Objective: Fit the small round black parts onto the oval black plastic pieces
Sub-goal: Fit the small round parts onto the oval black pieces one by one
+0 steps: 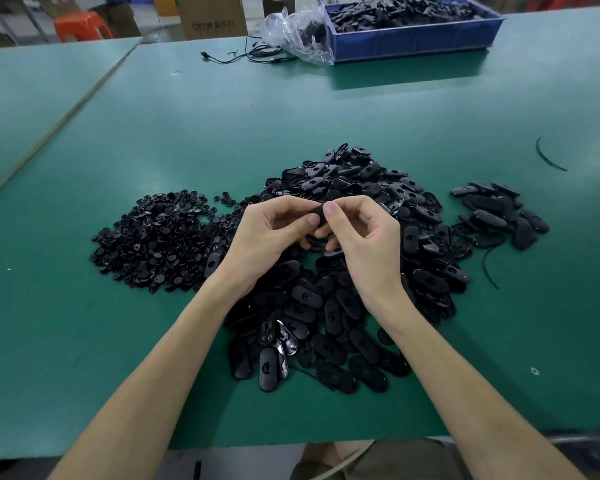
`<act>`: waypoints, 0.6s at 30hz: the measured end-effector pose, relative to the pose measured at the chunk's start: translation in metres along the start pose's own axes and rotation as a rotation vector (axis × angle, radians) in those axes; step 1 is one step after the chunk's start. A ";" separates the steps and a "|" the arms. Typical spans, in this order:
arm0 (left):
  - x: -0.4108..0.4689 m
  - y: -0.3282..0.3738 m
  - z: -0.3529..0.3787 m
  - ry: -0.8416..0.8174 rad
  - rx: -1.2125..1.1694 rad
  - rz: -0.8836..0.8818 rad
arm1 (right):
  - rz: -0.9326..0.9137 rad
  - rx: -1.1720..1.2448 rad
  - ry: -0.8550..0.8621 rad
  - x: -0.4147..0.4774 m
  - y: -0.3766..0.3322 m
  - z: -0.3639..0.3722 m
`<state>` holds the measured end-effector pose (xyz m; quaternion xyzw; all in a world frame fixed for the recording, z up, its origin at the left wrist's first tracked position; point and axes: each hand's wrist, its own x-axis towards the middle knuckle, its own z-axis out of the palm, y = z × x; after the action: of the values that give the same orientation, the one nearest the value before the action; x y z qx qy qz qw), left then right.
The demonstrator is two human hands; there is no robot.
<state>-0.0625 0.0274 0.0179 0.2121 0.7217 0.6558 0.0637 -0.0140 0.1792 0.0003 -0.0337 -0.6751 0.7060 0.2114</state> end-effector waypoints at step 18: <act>-0.001 0.003 0.003 0.039 0.027 -0.049 | -0.002 -0.027 -0.040 -0.005 -0.002 0.001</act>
<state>-0.0594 0.0299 0.0200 0.1824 0.7365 0.6483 0.0629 -0.0096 0.1767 0.0015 -0.0218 -0.6886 0.6972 0.1981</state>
